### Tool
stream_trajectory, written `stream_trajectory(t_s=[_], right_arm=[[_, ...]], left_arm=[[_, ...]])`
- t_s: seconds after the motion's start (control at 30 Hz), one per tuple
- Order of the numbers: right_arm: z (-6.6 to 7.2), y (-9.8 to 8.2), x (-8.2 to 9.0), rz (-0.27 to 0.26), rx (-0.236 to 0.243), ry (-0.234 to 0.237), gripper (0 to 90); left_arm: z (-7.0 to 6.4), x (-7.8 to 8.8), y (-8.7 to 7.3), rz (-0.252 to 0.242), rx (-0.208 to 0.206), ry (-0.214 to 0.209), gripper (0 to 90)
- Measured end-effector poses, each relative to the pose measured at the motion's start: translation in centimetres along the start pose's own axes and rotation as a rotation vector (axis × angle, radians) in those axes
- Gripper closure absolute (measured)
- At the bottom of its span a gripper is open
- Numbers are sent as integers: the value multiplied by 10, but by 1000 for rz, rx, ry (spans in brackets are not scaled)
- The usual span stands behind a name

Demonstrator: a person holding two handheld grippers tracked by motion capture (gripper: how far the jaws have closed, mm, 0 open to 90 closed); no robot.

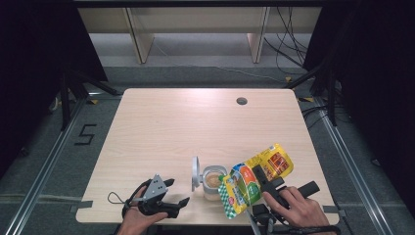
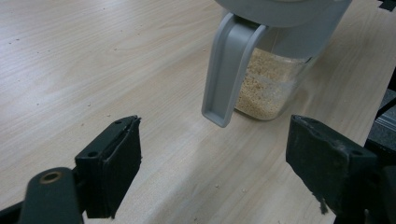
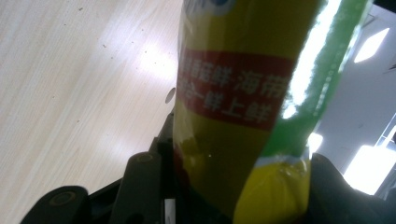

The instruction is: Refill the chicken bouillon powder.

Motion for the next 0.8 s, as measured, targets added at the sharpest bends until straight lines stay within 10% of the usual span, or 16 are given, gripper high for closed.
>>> stream_trajectory(t_s=[0.47,0.63,0.8], right_arm=[[-1,3,-2,-10,57,-2,612],[0,0,1,8,-14,-6,611],[1,3,-3,-8,53,3,612]], left_arm=[[-1,0,1,-6,9,-1,178],[-1,0,0,0,3,2,177],[-1,0,1,-6,11,-2,177]])
Point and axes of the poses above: each handheld gripper's, and its own axes: x roughly backward along the jaws, y roughly out of its top, z roughly to its left, the point moved 9 cm from there along -x, roughly forward along the jaws, and after that the axes turned 9 degrees about -x, right-handed, at the moved point
